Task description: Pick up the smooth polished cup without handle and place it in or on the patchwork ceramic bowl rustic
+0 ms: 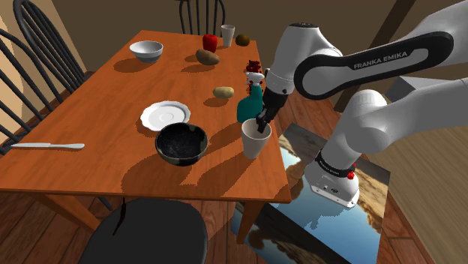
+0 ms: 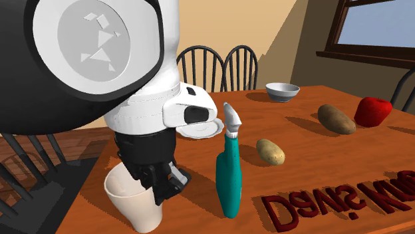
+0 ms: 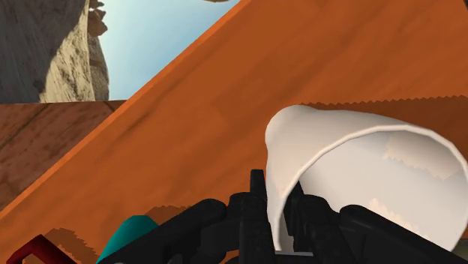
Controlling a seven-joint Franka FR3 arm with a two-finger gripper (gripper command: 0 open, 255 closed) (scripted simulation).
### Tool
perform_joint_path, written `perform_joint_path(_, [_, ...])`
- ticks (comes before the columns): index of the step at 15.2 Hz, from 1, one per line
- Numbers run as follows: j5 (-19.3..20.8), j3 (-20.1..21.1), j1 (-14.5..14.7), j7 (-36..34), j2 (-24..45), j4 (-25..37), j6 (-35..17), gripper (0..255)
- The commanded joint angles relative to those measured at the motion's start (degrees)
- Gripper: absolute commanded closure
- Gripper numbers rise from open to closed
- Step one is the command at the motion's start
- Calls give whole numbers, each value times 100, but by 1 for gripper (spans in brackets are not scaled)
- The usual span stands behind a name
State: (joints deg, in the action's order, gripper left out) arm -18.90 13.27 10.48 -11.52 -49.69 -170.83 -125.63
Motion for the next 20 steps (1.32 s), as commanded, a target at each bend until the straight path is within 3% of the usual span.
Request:
perform_joint_path(1, [1,2,0,0,4,-7,1,255])
perform_joint_path(4, [0,2,1,0,6,-8,-2,255])
perform_joint_path(20, [345,-232,-165,-158,-508,998,1504,255])
